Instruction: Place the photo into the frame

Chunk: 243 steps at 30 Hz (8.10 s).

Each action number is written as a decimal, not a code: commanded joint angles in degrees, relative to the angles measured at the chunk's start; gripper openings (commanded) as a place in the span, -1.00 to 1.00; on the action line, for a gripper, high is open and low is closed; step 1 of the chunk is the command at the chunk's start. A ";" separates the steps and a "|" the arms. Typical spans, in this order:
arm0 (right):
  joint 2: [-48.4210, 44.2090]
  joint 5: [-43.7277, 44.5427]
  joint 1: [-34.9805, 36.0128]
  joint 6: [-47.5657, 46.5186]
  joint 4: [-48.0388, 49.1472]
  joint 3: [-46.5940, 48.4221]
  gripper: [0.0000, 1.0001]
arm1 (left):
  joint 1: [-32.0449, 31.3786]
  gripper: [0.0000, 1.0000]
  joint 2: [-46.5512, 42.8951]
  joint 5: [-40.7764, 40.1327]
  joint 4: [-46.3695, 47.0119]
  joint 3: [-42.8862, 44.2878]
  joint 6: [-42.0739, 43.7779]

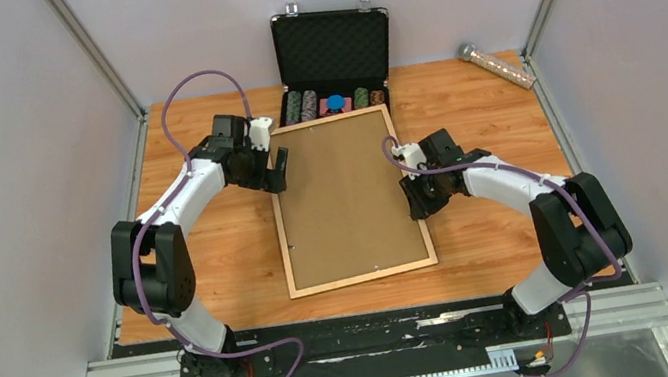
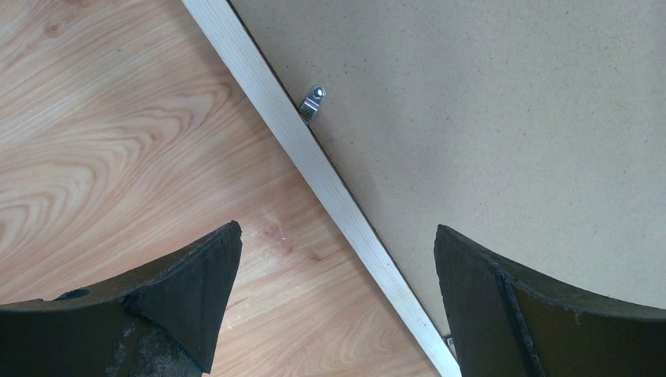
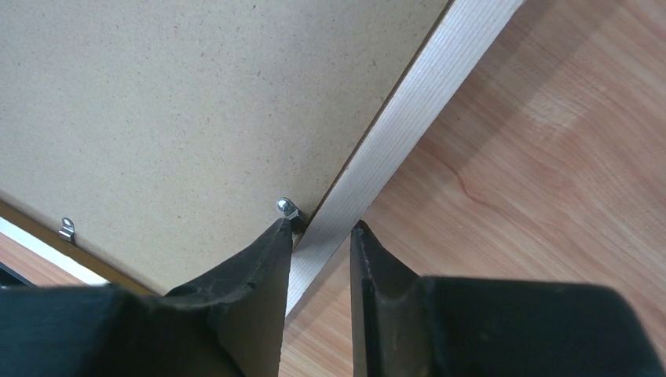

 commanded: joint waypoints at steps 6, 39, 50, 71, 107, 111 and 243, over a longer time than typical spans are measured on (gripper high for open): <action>-1.39 0.74 -0.27 -1.53 1.89 1.74 -0.54 | 0.73 1.00 -0.55 0.97 0.76 -0.14 0.89; -0.50 -1.02 -5.46 3.59 2.09 8.54 0.08 | 0.73 1.00 -0.84 0.91 0.76 -0.14 0.82; 11.26 -22.91 -16.24 10.54 1.31 19.25 0.19 | 0.73 1.00 -1.42 0.56 0.78 -0.19 0.94; 27.35 -38.52 -18.69 7.58 3.63 24.12 0.35 | 0.82 1.00 -1.03 0.50 0.46 -0.03 0.96; 37.42 -51.81 -19.06 10.93 5.61 27.60 0.08 | 1.19 1.00 -0.66 0.86 0.59 0.03 1.04; 37.96 -52.06 -19.07 11.03 5.61 27.79 0.08 | 1.17 1.00 -0.92 0.77 0.53 -0.01 1.07; 9.32 -37.57 -15.96 5.79 -27.21 50.56 -1.00 | 2.66 1.00 -2.90 0.55 0.15 -0.04 1.19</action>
